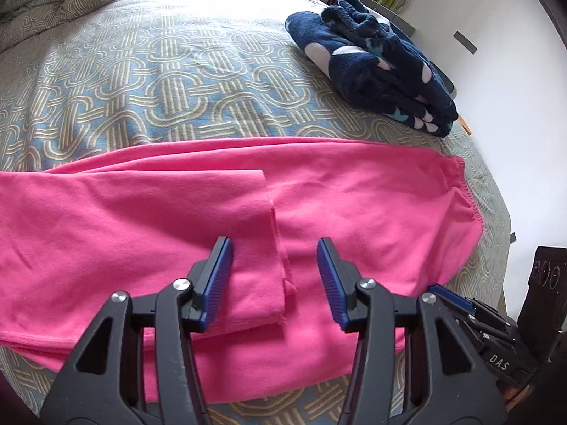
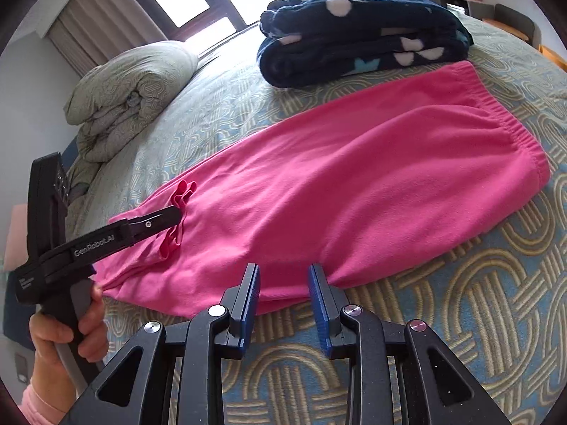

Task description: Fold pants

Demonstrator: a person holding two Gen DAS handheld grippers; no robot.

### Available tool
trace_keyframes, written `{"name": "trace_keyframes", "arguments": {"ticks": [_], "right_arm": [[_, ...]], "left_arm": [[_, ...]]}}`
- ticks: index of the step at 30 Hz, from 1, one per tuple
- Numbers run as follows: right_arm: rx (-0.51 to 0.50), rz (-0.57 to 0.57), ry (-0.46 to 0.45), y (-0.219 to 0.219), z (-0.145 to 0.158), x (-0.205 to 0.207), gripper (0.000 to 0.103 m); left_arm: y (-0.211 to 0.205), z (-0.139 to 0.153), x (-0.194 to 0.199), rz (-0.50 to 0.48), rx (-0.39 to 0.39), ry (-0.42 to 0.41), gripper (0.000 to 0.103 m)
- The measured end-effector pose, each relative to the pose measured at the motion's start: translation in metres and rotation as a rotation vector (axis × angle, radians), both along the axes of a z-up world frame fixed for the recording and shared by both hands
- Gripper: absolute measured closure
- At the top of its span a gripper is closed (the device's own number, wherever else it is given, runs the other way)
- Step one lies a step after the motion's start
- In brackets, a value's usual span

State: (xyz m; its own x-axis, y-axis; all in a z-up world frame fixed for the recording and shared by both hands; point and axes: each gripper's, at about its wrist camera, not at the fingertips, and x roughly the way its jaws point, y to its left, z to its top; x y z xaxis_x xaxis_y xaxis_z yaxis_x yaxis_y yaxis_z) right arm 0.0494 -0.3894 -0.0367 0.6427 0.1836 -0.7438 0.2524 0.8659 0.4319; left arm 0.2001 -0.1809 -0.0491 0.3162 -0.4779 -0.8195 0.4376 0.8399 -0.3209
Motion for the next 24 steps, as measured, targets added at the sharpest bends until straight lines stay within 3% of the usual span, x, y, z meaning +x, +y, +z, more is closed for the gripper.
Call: {"name": "trace_keyframes", "arguments": {"ticks": [4,10,15,20,24], "right_arm": [[0.009,-0.025,0.003,-0.010,-0.002,-0.012,0.074],[0.082,-0.114,-0.003,-0.042,-0.007,-0.031,0.064],[0.093,-0.200,-0.014,-0.066,-0.007,-0.043,0.057],[0.264,-0.264,-0.063,-0.097,-0.015,-0.050,0.050],[0.483,-0.363,-0.141,-0.135,-0.029,-0.050,0.047]], "left_arm": [[-0.012,0.002,-0.007,-0.026,0.012,0.003,0.052],[-0.024,0.004,-0.023,-0.047,0.064,-0.022,0.052],[-0.030,0.006,-0.038,-0.071,0.110,-0.061,0.045],[-0.025,0.011,-0.050,-0.077,0.130,-0.083,0.043],[-0.015,0.016,-0.053,-0.052,0.119,-0.075,0.043]]}}
